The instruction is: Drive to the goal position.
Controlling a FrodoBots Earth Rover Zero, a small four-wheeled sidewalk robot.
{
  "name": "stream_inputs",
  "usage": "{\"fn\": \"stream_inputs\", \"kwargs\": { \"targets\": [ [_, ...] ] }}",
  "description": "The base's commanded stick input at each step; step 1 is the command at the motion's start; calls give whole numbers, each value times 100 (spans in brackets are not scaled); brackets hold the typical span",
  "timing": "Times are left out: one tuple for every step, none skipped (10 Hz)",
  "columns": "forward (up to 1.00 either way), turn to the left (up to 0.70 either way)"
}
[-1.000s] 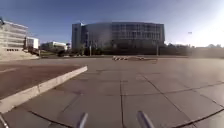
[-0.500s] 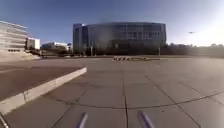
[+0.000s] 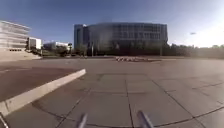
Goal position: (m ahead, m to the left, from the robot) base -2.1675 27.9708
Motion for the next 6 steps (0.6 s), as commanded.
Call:
{"fn": "stream_inputs", "kwargs": {
  "targets": [
    [70, 0],
    [70, 0],
    [70, 0],
    [70, 0],
    [70, 1],
    [70, 1]
  ]
}}
